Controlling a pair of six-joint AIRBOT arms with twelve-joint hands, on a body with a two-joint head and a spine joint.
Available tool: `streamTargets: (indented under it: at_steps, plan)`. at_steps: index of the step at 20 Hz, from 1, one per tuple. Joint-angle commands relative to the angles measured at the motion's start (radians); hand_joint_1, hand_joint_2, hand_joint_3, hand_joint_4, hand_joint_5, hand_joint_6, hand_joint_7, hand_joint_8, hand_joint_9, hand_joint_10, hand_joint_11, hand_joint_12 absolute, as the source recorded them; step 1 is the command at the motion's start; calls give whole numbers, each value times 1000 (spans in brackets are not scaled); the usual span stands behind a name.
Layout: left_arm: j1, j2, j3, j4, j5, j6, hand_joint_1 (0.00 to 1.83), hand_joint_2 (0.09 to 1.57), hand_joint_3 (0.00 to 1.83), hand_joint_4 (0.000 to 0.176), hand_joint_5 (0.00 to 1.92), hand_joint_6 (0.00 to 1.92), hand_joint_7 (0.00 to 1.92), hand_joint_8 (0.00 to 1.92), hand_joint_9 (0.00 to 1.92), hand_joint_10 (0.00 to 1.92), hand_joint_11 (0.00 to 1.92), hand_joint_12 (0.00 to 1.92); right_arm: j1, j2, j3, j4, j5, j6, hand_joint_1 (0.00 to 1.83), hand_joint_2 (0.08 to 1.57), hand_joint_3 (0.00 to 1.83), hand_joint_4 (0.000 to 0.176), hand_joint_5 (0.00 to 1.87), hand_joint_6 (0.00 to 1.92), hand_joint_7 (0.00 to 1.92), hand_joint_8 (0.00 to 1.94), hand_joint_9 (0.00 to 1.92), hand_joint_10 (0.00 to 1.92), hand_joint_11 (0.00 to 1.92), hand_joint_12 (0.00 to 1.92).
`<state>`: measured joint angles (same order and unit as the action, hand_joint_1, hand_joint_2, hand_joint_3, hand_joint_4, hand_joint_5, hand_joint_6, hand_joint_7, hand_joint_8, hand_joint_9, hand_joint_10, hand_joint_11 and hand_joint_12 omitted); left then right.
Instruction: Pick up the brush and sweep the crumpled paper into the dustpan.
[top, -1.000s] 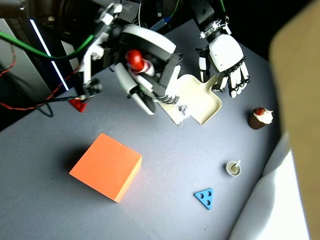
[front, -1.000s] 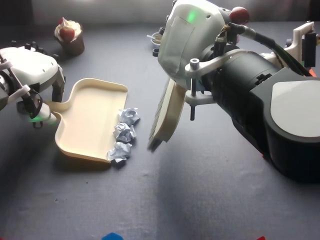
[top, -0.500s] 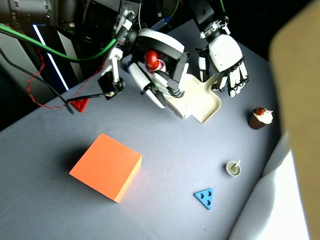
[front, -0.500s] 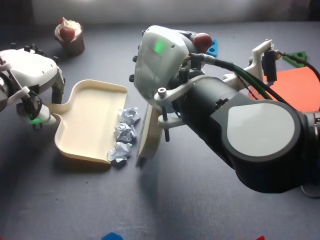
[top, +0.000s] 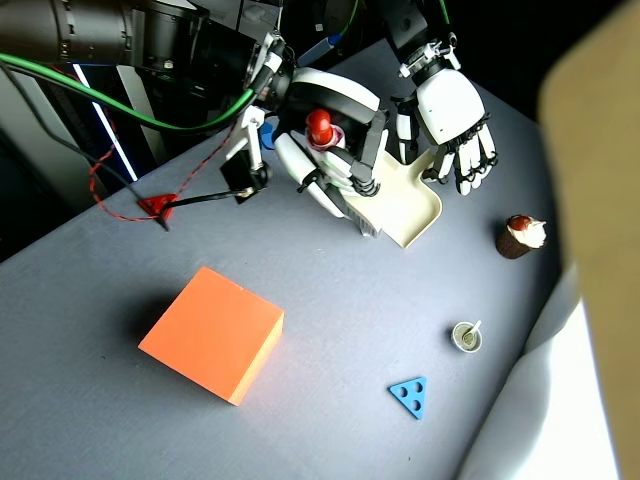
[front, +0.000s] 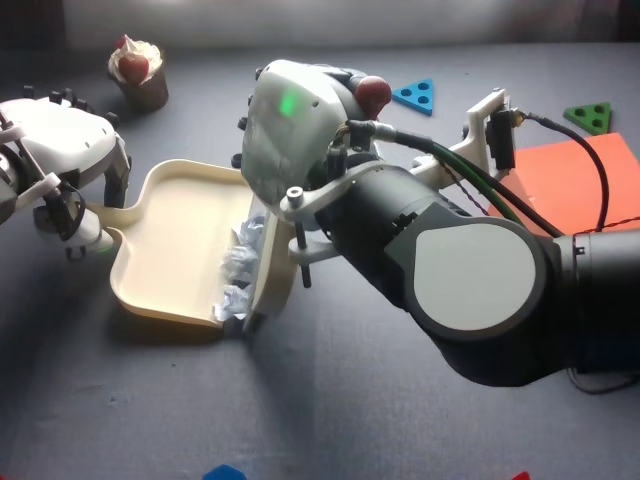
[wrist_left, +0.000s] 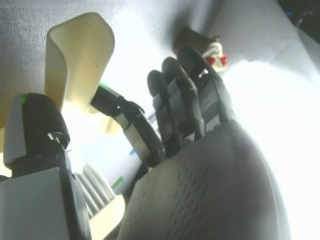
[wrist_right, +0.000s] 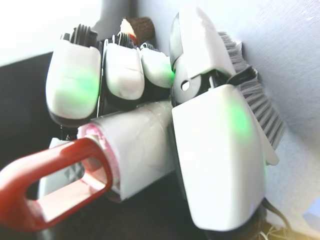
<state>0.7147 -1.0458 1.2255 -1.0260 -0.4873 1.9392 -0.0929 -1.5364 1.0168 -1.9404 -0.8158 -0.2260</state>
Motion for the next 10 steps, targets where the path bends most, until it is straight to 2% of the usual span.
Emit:
streamTargets:
  at_steps: [1,4,10]
  plan:
    - [-6,-5,6,34,-84,3,1144,1065,0,0,1100,779,459,1,390,0,133,696,1,4,3,-124,-37,17,1456,1257,0,0,862,1921,1268,1941,1459,1921,1552,1921]
    - [-5,-3,6,34,-86,3,1161,1051,0,0,1134,719,485,3,419,4,134,715,-10,-4,16,-193,-16,87,1465,1240,0,0,915,1921,1273,1941,1459,1921,1563,1921]
    - [-6,-3,7,34,-86,3,1135,1073,1,0,1078,815,452,1,384,0,106,706,-47,-20,29,-330,-43,261,1470,1251,3,0,956,1921,1284,1941,1464,1921,1568,1921]
